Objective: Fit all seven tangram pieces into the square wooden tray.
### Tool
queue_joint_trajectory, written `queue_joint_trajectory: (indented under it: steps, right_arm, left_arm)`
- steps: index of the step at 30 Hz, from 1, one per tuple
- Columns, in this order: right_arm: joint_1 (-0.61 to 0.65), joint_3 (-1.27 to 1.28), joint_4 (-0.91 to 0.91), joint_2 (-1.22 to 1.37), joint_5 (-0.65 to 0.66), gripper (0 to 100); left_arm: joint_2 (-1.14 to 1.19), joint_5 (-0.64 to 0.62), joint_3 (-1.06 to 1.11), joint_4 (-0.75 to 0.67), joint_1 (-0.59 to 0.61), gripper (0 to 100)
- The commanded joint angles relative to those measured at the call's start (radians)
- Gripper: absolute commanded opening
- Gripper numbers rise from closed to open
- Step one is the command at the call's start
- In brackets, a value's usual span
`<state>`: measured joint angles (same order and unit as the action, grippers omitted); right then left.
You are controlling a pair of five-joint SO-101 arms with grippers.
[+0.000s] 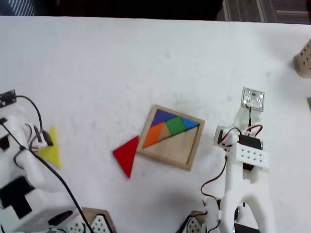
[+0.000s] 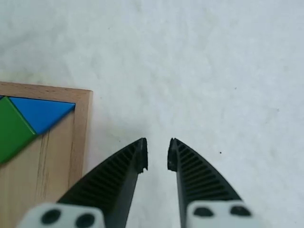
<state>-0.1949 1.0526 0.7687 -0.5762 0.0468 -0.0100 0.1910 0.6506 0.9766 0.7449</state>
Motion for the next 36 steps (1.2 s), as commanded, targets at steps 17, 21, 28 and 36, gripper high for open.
queue_joint_trajectory:
  steps: [17,21,28,36]
  right_arm:
    - [0.01,-0.006,-0.01,-0.03,0.012,8.2]
    - [0.01,-0.006,-0.01,-0.03,0.012,8.2]
    - [0.01,-0.006,-0.01,-0.028,0.012,8.1]
    - [0.007,-0.006,-0.01,-0.027,0.012,8.1]
  left_arm:
    - [0.096,0.144,0.031,-0.014,0.018,40]
    - [0.096,0.144,0.032,-0.014,0.018,38]
    - [0.097,0.267,0.031,0.003,-0.033,22]
    - [0.097,0.321,0.026,0.057,-0.051,15]
